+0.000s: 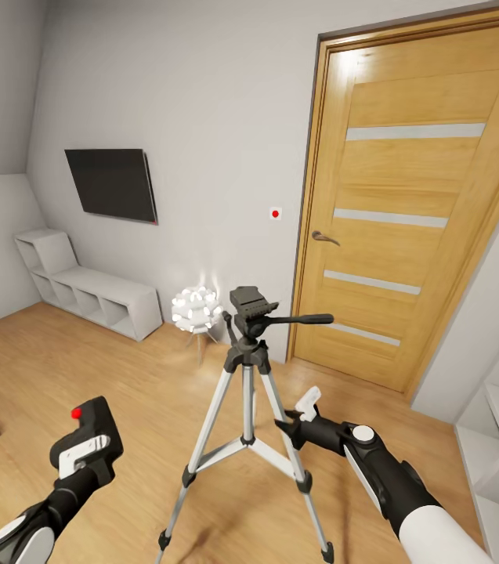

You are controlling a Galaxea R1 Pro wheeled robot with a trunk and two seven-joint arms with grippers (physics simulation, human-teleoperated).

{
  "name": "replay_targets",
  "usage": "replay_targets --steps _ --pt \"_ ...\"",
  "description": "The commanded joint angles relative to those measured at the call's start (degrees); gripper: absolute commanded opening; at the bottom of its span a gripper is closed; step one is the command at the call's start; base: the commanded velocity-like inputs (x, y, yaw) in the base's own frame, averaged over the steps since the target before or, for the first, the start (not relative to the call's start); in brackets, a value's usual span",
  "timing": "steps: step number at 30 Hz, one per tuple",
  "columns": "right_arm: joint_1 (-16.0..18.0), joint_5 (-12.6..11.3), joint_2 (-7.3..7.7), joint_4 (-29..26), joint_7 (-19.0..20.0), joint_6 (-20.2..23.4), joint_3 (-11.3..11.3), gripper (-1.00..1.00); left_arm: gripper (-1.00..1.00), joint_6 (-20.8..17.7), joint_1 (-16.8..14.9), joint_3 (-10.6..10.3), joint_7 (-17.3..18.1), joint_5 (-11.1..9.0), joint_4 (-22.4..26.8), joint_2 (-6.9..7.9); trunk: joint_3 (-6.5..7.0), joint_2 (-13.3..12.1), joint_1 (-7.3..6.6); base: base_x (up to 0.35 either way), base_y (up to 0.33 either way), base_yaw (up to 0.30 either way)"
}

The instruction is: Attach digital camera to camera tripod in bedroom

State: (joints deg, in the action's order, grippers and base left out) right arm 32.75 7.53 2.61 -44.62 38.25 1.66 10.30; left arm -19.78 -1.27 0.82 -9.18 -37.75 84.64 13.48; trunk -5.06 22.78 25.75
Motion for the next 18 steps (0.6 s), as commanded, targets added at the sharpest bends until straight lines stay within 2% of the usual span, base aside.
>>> replay_targets --steps 1,4,7,14,15,18 --pt "0.0 0.1 0.02 -0.1 0.2 0.3 0.1 -1.00 -1.00 0.3 0.0 0.0 -0.1 -0.5 0.1 0.10 -0.13 0.1 0.04 0.000 0.000 0.000" --pt "0.0 0.1 0.02 -0.1 0.2 0.3 0.1 -1.00 -1.00 1.4 0.0 0.0 0.7 -0.2 0.1 0.43 -0.13 0.1 0.04 0.000 0.000 0.000" --pt "0.0 0.2 0.02 -0.1 0.2 0.3 0.1 -1.00 -1.00 2.0 0.0 0.0 2.3 2.0 0.0 0.75 -0.13 0.1 0.04 0.000 0.000 0.000" --pt "0.0 0.3 0.02 -0.1 0.2 0.3 0.1 -1.00 -1.00 2.9 0.0 0.1 6.7 14.2 0.1 0.52 -0.13 0.1 0.04 0.000 0.000 0.000" --pt "0.0 0.3 0.02 -0.1 0.2 0.3 0.1 -1.00 -1.00 3.2 0.0 0.0 7.7 16.7 0.4 0.57 -0.13 0.1 0.04 0.000 0.000 0.000" --pt "0.0 0.3 0.01 -0.1 0.1 0.3 0.1 -1.00 -1.00 4.7 0.0 -0.9 8.9 20.4 1.0 0.93 -0.13 0.1 0.04 0.000 0.000 0.000"
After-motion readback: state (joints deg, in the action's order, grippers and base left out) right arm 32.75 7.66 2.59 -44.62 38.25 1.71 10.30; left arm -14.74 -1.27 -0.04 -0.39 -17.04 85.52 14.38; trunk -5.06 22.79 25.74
